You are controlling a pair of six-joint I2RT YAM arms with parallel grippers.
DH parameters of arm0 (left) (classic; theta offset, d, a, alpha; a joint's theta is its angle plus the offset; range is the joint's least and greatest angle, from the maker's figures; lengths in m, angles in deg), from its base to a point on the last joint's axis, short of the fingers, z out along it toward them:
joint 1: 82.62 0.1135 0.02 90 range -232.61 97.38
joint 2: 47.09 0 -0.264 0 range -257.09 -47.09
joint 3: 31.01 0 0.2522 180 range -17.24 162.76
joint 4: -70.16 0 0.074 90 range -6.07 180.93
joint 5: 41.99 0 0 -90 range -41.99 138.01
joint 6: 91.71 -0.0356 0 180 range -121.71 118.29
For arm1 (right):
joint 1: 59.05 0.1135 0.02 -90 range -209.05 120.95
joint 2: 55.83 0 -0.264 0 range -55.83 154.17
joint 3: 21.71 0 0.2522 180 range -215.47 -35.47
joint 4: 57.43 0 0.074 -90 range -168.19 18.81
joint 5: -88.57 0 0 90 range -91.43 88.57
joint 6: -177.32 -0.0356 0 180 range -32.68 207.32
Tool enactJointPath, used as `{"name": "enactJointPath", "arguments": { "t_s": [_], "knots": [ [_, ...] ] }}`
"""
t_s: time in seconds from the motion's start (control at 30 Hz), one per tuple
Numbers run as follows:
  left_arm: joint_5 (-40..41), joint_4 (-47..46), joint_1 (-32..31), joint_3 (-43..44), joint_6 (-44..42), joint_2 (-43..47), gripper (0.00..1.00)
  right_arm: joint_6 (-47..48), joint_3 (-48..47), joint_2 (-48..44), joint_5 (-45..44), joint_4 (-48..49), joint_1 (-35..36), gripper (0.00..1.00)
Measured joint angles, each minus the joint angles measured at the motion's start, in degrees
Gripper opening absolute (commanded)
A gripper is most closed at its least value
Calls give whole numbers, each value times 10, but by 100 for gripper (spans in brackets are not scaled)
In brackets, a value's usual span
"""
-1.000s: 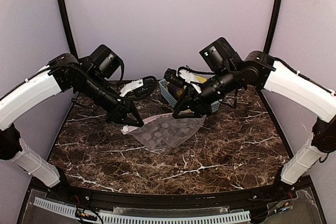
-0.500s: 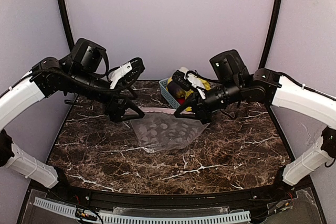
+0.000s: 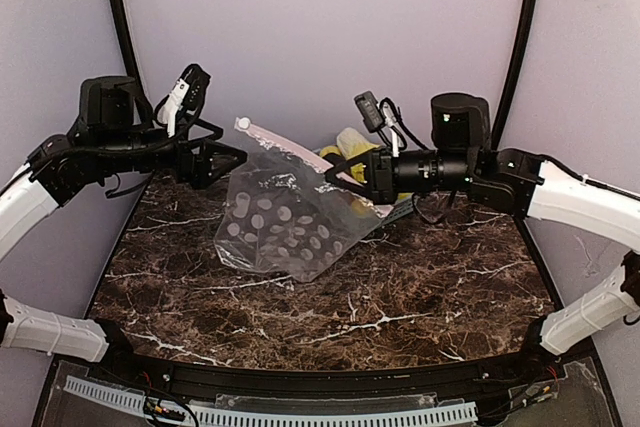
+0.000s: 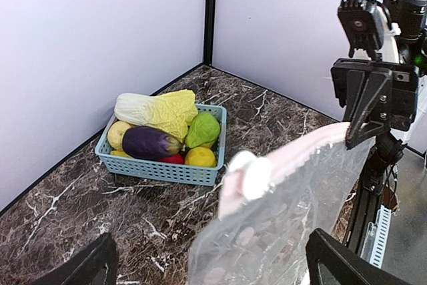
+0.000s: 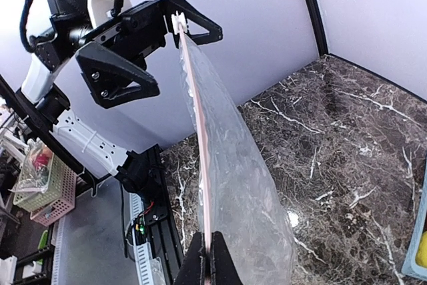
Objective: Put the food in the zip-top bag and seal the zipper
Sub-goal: Pass from the right arm to the left
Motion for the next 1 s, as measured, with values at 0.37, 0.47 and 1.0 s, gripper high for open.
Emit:
{"name": "enactJointPath", "arguments": {
  "t_s": [0.37,0.47,1.0],
  "knots": [
    [-142,-97,101,-132,18,13,99,-126,120,31,-15,44,-66,0],
    [-180,-106,127,-147,30,-7,99,-122,125,39,-14,45,-66,0],
    [-359,-232,134,-99,136,-175,80,-78,176,36,51,179,-66,0]
  ]
}}
